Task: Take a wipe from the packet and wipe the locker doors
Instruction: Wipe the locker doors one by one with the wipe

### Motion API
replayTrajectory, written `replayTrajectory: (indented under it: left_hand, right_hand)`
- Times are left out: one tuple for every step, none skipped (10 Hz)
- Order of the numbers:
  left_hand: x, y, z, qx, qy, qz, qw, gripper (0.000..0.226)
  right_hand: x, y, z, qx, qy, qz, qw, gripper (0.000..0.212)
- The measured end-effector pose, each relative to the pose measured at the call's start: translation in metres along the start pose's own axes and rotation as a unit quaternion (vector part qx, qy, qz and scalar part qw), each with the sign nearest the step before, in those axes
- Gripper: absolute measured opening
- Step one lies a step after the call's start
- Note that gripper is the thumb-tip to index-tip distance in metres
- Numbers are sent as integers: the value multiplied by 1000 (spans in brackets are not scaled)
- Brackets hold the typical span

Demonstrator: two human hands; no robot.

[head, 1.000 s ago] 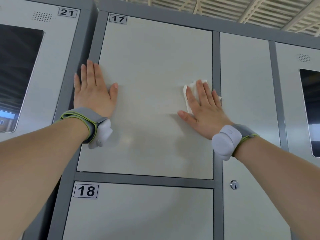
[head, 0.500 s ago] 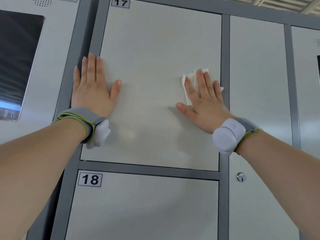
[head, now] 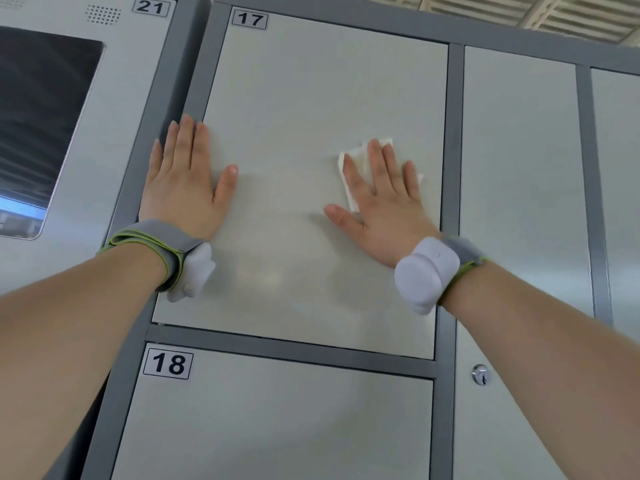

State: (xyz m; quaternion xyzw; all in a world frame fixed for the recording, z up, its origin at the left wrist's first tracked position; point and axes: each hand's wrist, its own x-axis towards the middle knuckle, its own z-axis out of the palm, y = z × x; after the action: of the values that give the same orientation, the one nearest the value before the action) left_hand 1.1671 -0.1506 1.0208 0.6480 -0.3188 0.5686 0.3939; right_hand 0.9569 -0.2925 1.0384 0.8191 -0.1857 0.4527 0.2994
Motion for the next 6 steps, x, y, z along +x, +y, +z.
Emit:
replayTrajectory:
  left_hand:
    - [1, 1, 0, 0, -8, -1, 1000, 78]
    - [1, 1, 0, -4, -6, 0, 1000, 78]
    - [-1, 0, -1, -9, -7, 3, 1000, 77]
    - [-2, -1, -1, -20, -9, 6, 1000, 77]
    - [-2, -2, -2, -30, -6, 12, 999, 76]
    - [-3, -2, -3, -35, -10, 20, 999, 77]
  right_hand:
    - [-10, -1, 5, -6, -7, -27, 1000, 73]
    - [-1, 6, 3, -37, 5, -23, 999, 74]
    - [15, 12, -4, -34, 10, 25, 999, 75]
    - [25, 6, -8, -5, 13, 72, 997, 77]
    - [19, -7, -4, -3, 13, 64, 998, 78]
    - [2, -19, 2, -9, -10, 21, 1000, 78]
